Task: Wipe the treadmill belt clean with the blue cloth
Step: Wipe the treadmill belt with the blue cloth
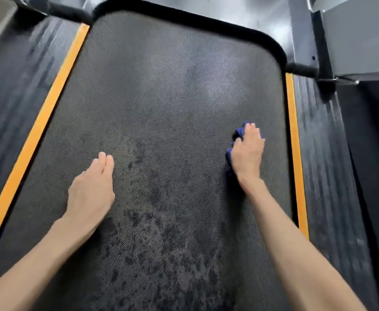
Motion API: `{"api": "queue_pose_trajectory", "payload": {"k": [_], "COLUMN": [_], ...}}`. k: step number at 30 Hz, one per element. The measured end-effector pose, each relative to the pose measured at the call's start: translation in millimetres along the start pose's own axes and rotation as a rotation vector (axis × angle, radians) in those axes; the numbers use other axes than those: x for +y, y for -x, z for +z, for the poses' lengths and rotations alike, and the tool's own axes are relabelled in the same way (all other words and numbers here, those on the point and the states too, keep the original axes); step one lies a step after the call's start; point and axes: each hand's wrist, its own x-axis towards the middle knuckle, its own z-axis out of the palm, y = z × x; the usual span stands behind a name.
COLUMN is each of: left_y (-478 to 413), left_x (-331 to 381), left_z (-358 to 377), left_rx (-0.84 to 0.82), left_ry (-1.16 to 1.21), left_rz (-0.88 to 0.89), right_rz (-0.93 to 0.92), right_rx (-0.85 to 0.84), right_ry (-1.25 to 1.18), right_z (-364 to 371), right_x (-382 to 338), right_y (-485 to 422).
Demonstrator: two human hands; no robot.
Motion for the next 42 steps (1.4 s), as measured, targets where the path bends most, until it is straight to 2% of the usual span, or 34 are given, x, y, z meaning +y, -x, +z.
{"api": "queue_pose_trajectory", "payload": {"k": [2,5,6,8,10,11,14,16,17,18,22,24,25,26,30,31,32,33,34,36,38,39,40,41,42], "left_y": [-0.9,1.6,3.0,4.2,1.3,-0.7,-0.2,6.7,10.7,14.3,35.7,46.0,51.0,55.5,61.4,58.9,55.3,51.9,49.2,46.4,48.3,50.2,52.1,54.3,56.3], "left_x": [-3.6,-7.9,-8.1,-9.3,-15.2,-20.1,-40.3,-57.2,-63.9,-67.9,-82.0,-85.1,-87.3,-90.2,-97.3,-97.0,-96.0,-94.0,-91.6,-88.7,-87.7,-88.0,-88.5,-88.9,-88.9], "left_z": [0.5,1.5,1.1,-1.4,-2.1,-2.9,-8.7,-15.1,-17.3,-17.4,-11.1,-3.3,0.3,3.4,1.2,-3.3,-8.2,-12.9,-16.3,-19.7,-17.2,-14.1,-10.7,-7.5,-5.0], "left_rx": [-0.004,0.027,0.044,0.062,0.041,0.021,-0.024,-0.001,0.006,0.011,0.05,0.05,0.04,0.023,-0.134,-0.17,-0.198,-0.227,-0.249,-0.266,-0.27,-0.279,-0.286,-0.29,-0.285], "left_ry": [0.012,0.065,0.086,0.118,0.157,0.19,0.247,0.25,0.249,0.257,0.28,0.277,0.268,0.26,0.211,0.174,0.138,0.1,0.062,-0.003,-0.02,-0.009,0.005,0.023,0.042], "left_rz": [0.011,0.016,0.015,0.016,0.03,0.028,-0.019,-0.044,-0.049,-0.051,-0.172,-0.181,-0.159,-0.145,-0.141,-0.143,-0.148,-0.156,-0.166,-0.176,-0.168,-0.165,-0.167,-0.167,-0.164], "right_rz": [-0.264,-0.795,-0.916,-1.052,-0.993,-0.877,-0.38,-0.174,-0.183,-0.295,-1.133,-1.37,-1.388,-1.324,-0.599,-0.451,-0.391,-0.449,-0.611,-1.076,-1.424,-1.498,-1.479,-1.362,-1.167], "right_rx": [-0.071,-0.328,-0.402,-0.438,-0.376,-0.314,-0.12,-0.062,-0.068,-0.102,-0.351,-0.469,-0.473,-0.455,-0.253,-0.19,-0.157,-0.165,-0.222,-0.417,-0.582,-0.579,-0.545,-0.51,-0.472], "right_ry": [-0.083,-0.144,-0.123,-0.062,-0.058,-0.075,-0.084,-0.081,-0.094,-0.111,-0.055,-0.049,-0.045,-0.043,-0.077,-0.087,-0.095,-0.109,-0.136,-0.138,-0.091,-0.059,-0.026,-0.013,-0.03], "right_z": [18.3,34.0,35.1,40.9,45.3,43.7,41.2,47.6,52.8,60.1,80.2,81.7,84.1,86.9,91.6,92.0,93.4,96.5,100.5,103.9,102.2,104.6,108.4,113.0,116.6], "right_x": [-46.0,-90.2,-94.1,-83.7,-69.2,-63.7,-55.2,-80.0,-98.5,-113.9,-159.9,-160.5,-160.0,-160.6,-169.7,-181.0,-194.7,-205.9,-214.8,-224.5,-226.5,-229.9,-234.1,-237.9,-241.1], "right_y": [50.0,153.6,176.1,175.0,139.8,117.3,53.1,49.7,61.5,80.5,182.8,171.0,151.0,127.9,32.0,29.3,39.4,56.1,78.8,126.9,124.0,103.8,82.9,61.5,39.8]}}
